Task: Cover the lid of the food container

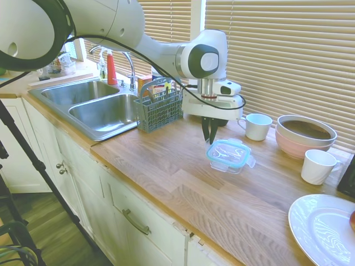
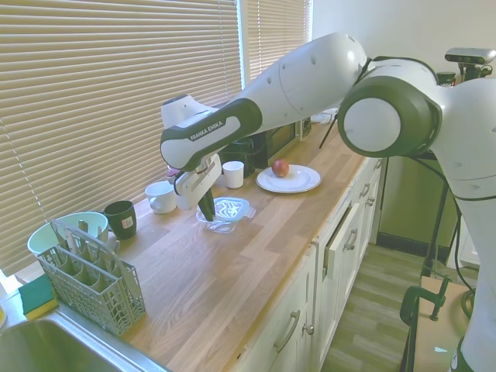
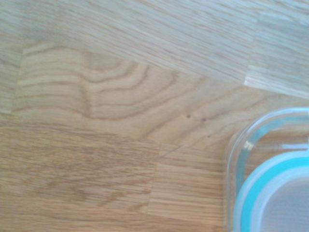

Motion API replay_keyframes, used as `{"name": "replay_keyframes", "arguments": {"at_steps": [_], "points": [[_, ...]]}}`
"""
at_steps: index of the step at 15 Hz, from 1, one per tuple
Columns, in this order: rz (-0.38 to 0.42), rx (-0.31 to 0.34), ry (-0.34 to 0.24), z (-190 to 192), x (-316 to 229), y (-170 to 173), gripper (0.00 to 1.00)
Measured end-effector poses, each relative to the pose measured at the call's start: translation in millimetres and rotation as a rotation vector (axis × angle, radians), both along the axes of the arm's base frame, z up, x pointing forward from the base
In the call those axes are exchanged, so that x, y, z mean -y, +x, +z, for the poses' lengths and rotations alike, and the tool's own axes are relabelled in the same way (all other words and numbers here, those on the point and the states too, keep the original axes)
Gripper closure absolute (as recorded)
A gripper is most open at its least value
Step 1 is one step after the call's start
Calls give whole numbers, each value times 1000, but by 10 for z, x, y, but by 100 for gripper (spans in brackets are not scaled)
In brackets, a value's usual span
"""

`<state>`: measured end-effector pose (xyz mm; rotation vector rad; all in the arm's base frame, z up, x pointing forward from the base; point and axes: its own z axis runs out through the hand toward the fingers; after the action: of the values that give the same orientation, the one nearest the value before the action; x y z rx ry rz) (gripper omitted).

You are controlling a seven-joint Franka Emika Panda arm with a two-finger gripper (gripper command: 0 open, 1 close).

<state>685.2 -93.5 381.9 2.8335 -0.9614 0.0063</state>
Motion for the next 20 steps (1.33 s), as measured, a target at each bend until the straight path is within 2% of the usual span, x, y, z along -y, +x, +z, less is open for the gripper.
{"name": "replay_keyframes", "arguments": {"at_steps": [4,11,15,20], "points": [[-3,15,-3,103,36,-13,100],[-14,61,3,530,149,-170,100],[-41,102,21,858,420,-290,100],[-75,96,44,1082,716,-353,100]]}}
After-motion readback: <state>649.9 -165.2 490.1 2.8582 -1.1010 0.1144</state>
